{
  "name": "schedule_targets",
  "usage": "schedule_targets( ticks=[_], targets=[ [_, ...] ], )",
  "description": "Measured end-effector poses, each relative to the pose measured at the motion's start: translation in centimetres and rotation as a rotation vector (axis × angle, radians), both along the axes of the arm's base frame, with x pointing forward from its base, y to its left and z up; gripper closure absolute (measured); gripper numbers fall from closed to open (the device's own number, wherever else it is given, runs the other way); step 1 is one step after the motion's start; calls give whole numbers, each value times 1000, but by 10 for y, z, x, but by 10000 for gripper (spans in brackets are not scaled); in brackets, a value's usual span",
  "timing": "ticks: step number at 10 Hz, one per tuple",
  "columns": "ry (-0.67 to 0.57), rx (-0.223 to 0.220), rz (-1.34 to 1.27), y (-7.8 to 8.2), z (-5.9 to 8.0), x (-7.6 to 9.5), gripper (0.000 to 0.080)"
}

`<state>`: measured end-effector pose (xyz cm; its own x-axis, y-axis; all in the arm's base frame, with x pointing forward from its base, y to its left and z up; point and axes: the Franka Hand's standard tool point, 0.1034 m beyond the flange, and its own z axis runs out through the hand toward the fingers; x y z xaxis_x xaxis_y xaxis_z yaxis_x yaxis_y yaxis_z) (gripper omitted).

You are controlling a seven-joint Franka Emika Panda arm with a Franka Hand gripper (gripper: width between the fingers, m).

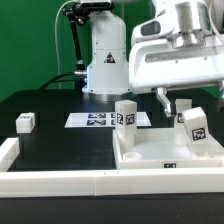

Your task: Assemble square table

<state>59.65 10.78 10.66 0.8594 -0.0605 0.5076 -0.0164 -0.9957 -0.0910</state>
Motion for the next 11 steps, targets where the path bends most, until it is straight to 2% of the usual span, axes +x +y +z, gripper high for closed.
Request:
schedule_targets(
  ticks=[2, 3, 4, 6, 10, 11],
  targets=[
    [31, 11, 6, 3, -5, -4, 151],
    [89, 34, 19, 7, -10, -6, 151],
    [200, 74, 51, 8, -12, -6, 151],
    [313, 86, 92, -2, -13, 1, 151],
    [590, 122, 145, -5, -13, -3, 151],
    [609, 128, 151, -4, -14, -1, 151]
  ],
)
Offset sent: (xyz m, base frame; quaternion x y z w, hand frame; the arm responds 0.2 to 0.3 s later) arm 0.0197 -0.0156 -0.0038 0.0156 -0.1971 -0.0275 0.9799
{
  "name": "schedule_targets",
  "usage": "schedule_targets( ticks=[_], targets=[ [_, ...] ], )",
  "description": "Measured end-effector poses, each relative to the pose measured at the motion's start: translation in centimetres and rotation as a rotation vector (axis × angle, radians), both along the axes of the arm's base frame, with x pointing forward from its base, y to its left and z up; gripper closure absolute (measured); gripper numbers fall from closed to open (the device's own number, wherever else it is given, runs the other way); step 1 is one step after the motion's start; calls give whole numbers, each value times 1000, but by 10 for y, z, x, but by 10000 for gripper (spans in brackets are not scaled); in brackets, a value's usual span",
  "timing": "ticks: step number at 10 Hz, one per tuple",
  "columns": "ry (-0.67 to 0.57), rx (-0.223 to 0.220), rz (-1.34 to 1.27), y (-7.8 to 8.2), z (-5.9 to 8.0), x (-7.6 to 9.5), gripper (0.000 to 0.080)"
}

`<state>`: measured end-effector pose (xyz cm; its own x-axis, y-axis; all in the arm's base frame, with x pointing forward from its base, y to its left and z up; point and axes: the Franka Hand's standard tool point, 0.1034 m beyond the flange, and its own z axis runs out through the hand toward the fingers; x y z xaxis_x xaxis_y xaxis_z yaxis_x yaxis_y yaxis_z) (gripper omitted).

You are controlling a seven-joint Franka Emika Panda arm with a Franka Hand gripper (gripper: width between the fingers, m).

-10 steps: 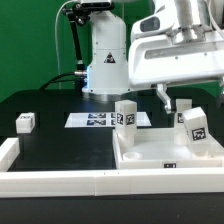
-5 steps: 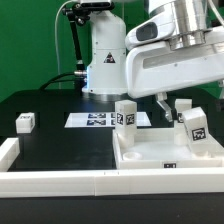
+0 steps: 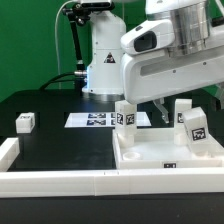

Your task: Assemble square table

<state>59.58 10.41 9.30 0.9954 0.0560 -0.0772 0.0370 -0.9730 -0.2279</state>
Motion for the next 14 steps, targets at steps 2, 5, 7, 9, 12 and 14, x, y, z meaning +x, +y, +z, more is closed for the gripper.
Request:
schedule_targets(
  ticks=[2, 5, 7, 9, 12, 14],
  targets=[
    [5, 1, 0, -1, -1, 0, 151],
    [8, -28, -41, -2, -5, 10, 151],
    [11, -30, -44, -1, -12, 12, 151],
    [2, -30, -39, 4, -13, 12, 151],
    [3, -31, -41, 3, -13, 12, 512],
    [3, -31, -42, 2, -13, 12, 511]
  ],
)
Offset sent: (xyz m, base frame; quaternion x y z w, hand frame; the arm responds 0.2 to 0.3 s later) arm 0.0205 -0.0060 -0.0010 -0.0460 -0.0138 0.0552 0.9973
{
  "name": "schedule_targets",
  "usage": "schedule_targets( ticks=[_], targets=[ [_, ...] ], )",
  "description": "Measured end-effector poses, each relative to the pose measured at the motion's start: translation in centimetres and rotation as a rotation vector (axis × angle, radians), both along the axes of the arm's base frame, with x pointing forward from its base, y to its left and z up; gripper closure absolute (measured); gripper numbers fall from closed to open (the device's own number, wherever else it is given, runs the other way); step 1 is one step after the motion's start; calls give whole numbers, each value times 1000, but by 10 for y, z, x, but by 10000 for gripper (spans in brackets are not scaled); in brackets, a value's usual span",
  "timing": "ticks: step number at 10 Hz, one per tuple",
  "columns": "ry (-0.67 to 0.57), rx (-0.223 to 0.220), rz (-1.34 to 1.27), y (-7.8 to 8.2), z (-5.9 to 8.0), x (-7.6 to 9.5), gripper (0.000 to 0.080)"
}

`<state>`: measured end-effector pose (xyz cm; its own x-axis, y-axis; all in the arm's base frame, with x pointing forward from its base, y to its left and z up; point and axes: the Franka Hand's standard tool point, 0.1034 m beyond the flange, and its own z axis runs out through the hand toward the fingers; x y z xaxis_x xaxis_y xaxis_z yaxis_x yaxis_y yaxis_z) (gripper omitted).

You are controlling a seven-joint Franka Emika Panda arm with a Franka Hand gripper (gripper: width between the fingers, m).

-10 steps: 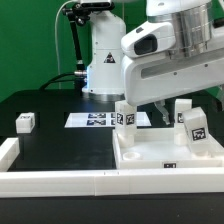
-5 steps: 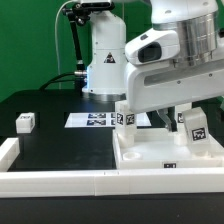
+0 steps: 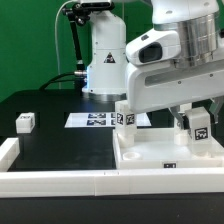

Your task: Assemble square table

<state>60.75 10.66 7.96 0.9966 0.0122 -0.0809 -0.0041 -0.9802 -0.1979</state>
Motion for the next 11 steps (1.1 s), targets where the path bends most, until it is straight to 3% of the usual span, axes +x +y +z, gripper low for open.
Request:
schedule_targets(
  ticks=[4, 7, 11],
  targets=[
    [5, -4, -50, 0, 0, 0, 511],
    [35, -52, -485, 6, 0, -7, 509],
    [108, -79, -863, 11, -1, -9, 509]
  ],
)
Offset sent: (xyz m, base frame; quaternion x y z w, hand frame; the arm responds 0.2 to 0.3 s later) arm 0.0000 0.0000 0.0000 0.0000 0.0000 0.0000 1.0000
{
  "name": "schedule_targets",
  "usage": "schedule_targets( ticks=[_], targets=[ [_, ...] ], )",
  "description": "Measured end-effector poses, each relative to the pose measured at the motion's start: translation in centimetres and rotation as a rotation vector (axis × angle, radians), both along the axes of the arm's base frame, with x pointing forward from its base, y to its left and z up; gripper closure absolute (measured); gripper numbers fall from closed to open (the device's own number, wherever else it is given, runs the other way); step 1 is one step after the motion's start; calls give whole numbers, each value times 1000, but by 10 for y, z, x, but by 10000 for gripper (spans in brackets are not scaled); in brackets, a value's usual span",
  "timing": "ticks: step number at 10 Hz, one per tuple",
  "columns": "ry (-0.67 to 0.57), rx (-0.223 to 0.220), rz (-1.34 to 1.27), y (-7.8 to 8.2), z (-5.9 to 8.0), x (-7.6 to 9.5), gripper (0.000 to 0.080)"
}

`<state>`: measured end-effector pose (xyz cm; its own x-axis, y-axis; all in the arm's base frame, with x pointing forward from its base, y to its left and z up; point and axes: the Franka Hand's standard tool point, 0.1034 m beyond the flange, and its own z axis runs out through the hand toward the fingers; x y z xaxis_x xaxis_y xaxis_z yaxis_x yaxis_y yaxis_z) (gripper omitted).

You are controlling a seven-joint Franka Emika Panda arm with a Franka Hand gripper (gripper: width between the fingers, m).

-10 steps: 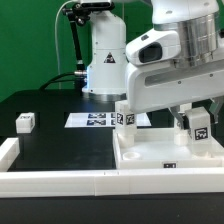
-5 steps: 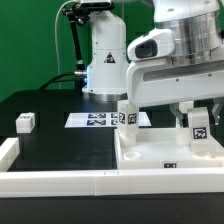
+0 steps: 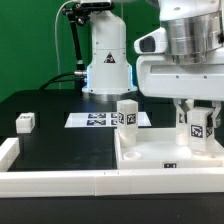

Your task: Assemble square table

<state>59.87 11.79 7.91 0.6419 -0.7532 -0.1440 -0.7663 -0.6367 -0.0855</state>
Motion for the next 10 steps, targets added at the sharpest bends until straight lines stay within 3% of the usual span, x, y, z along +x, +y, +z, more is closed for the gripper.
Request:
schedule_targets(
  ticks=[3, 6, 7, 8, 10],
  targets=[
    [43, -5, -243, 3, -1, 0, 509],
    [39, -5, -221, 2, -1, 0, 498],
    [29, -3, -164, 1, -1, 1, 288],
    [25, -3, -140, 0, -1, 1, 194],
    [-7, 0, 52, -2, -1, 1, 159]
  ],
)
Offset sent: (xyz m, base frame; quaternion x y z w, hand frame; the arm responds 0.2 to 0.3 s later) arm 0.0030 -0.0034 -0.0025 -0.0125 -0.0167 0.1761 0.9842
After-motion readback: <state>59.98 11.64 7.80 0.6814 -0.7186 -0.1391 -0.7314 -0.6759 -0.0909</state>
